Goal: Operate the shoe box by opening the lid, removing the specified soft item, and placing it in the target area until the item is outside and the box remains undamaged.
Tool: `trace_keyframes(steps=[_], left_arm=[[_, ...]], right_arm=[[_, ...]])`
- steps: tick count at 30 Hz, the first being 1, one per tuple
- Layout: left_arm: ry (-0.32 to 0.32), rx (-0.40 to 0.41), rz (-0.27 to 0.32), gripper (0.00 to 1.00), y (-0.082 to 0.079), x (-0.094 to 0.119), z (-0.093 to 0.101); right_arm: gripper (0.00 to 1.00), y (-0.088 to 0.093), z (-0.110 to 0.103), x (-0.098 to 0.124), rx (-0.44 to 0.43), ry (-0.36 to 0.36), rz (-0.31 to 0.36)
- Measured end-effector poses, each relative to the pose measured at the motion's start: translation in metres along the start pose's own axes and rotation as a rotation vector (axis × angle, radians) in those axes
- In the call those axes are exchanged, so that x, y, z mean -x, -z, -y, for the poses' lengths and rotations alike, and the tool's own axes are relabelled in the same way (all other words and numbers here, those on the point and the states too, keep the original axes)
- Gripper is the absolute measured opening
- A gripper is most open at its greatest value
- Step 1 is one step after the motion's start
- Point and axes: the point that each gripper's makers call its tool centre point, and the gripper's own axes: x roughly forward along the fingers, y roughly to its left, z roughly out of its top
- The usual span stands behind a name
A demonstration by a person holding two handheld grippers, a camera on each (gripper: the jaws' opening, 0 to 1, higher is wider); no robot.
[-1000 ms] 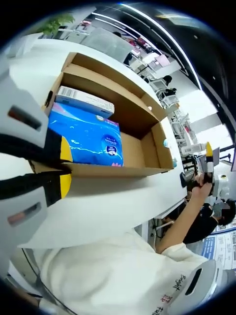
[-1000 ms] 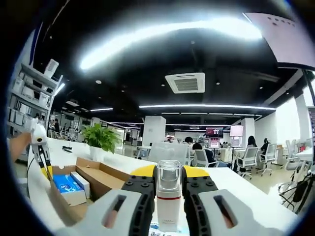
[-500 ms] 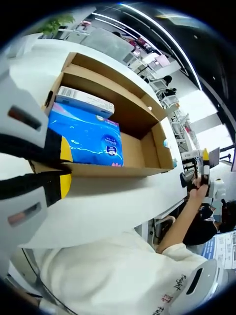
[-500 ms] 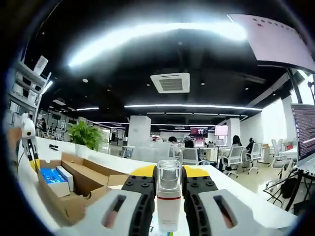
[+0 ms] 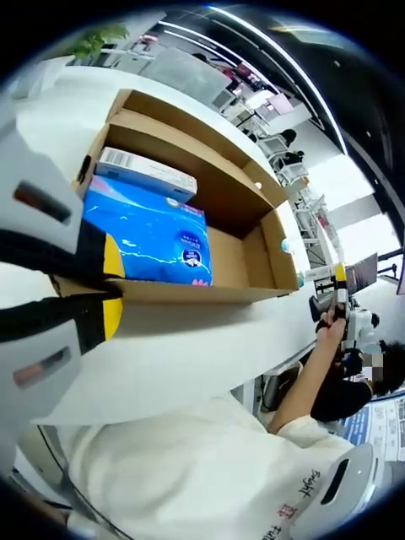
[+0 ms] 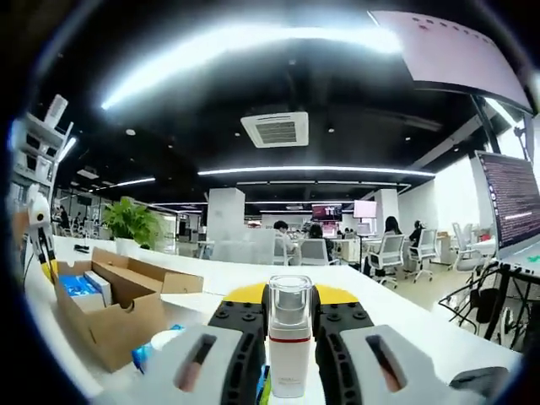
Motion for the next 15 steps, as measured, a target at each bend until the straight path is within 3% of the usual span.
trace_keyframes(steps=[15], left_arm=[[-0.002, 0.001, 0.001, 0.06, 0.000, 0.000, -0.001]], right_arm=[[0.18, 0.021, 0.008, 0.002, -0.006, 0.016, -0.050]])
